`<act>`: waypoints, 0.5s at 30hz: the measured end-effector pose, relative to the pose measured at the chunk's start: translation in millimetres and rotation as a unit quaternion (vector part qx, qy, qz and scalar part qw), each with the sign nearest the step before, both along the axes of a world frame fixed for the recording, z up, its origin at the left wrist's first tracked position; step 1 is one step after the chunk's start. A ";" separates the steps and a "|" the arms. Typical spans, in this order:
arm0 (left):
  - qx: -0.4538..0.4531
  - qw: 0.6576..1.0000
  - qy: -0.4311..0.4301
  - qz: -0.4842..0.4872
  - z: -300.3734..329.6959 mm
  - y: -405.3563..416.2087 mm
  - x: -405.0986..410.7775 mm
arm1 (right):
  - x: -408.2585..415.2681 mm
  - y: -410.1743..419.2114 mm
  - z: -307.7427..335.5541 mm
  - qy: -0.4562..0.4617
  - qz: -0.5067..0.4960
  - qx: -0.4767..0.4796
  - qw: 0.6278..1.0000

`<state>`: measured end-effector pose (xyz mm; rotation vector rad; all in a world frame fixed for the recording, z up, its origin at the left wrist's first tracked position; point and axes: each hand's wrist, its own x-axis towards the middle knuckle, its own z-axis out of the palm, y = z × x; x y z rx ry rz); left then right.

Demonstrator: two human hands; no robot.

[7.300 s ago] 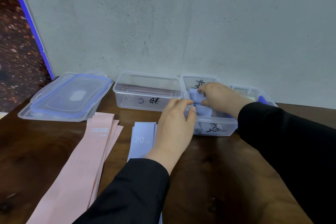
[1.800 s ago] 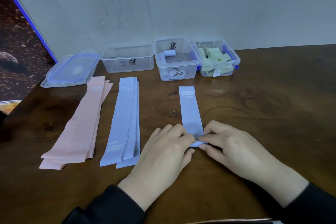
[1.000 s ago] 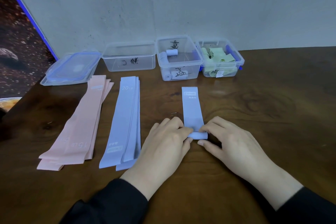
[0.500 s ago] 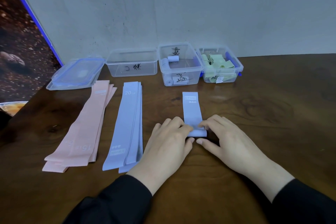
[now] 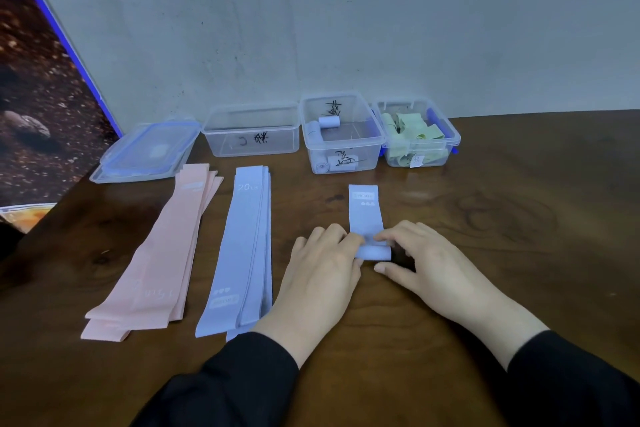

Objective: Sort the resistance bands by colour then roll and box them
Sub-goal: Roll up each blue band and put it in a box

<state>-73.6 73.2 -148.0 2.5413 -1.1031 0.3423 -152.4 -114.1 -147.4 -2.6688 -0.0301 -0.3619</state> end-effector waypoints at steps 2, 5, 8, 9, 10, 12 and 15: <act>0.000 1.000 -0.003 -0.002 -1.3 0.3 -0.6 | -0.5 -0.7 1.0 -0.005 0.004 0.014 1.000; -0.007 1.000 -0.001 -0.008 -4.8 5.7 -3.2 | -3.8 -0.2 1.5 -0.005 0.025 0.009 1.000; -0.006 1.000 0.011 -0.021 -4.8 11.5 -7.9 | -9.7 -1.4 0.2 0.009 0.047 0.007 0.999; -0.009 0.999 0.016 -0.026 -4.1 13.5 -8.7 | -11.3 -1.7 0.1 0.013 0.053 0.006 0.999; -0.012 0.999 0.020 -0.031 -2.7 15.1 -9.3 | -12.4 -2.3 -0.1 0.017 0.057 0.005 0.998; -0.007 0.999 0.028 -0.041 -0.7 17.5 -9.2 | -13.2 -2.3 0.5 0.027 0.059 0.007 0.998; -0.003 0.998 0.033 -0.048 -0.5 18.5 -7.7 | -12.9 -2.4 0.4 0.030 0.059 0.014 0.998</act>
